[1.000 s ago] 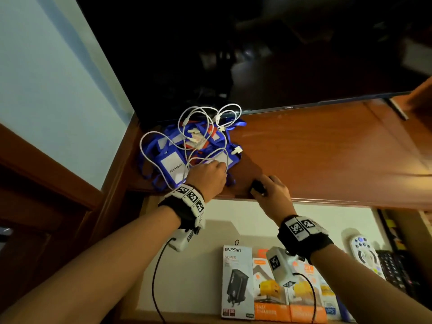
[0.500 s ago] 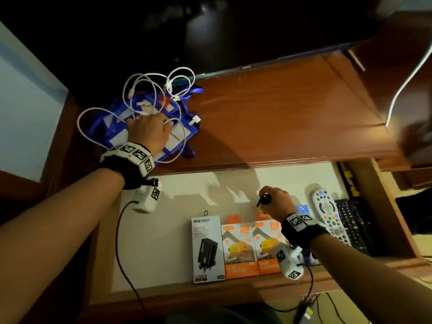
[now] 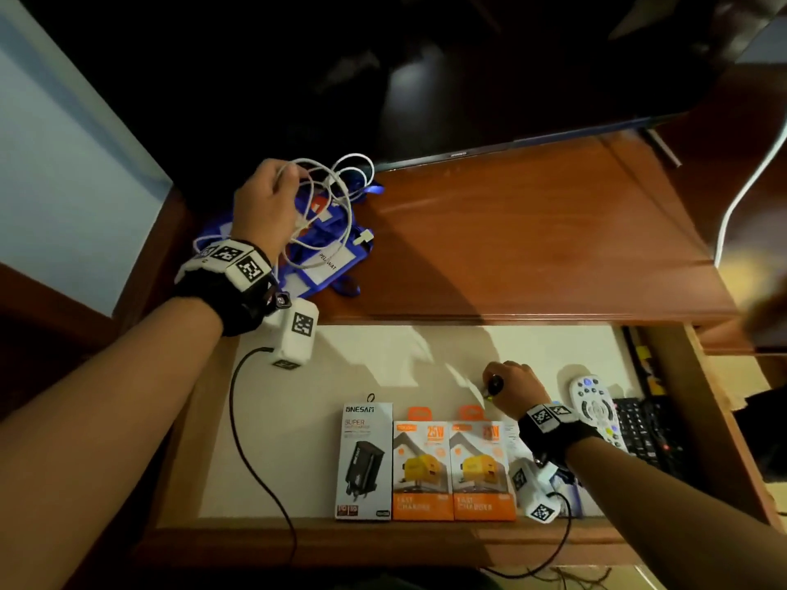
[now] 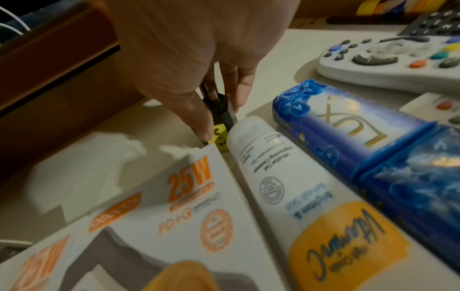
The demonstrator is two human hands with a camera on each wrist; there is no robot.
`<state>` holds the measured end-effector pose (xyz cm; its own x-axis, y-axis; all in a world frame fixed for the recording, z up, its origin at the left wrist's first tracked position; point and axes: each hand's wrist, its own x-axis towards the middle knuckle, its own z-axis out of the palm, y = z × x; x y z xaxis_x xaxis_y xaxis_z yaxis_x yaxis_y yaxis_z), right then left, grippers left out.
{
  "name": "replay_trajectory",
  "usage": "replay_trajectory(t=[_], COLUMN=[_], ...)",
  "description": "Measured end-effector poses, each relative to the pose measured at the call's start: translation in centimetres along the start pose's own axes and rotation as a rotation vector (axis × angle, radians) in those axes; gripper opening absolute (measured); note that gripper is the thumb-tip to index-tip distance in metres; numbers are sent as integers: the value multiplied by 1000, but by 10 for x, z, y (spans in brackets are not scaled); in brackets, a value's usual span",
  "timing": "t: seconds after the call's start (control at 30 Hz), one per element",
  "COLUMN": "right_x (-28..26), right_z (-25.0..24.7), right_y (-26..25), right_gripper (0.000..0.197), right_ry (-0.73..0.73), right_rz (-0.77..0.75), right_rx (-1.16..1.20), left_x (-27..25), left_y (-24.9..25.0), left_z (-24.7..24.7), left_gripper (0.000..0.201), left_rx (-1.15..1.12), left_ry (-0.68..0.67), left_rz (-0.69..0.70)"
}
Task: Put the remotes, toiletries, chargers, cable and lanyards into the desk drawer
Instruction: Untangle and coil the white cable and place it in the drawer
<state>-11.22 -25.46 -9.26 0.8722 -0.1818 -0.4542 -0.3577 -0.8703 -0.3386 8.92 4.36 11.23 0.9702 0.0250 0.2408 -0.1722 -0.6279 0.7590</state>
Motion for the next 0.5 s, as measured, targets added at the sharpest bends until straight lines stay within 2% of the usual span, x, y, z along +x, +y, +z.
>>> replay_trajectory(t=[0.13, 0.23, 0.3, 0.4, 0.5], right_x=[-3, -13, -21, -41, -62], right_z=[-8, -22, -41, -91, -144], right_y=[-4, -11, -21, -62, -117], right_gripper=[15, 33, 38, 13, 30], right_ry=[-77, -90, -55, 31, 260], right_rz=[-54, -45, -32, -68, -184], right_rx=[-60, -82, -64, -22, 239], left_x=[-11, -18, -19, -17, -18], left_y=[19, 33, 42, 56, 74], left_z=[-6, -13, -20, -34, -48], left_gripper=[29, 26, 25, 21, 21], left_rx=[-122, -159, -201, -270, -324], left_ry=[68, 85, 90, 72, 19], left_rz=[18, 52, 89, 146, 244])
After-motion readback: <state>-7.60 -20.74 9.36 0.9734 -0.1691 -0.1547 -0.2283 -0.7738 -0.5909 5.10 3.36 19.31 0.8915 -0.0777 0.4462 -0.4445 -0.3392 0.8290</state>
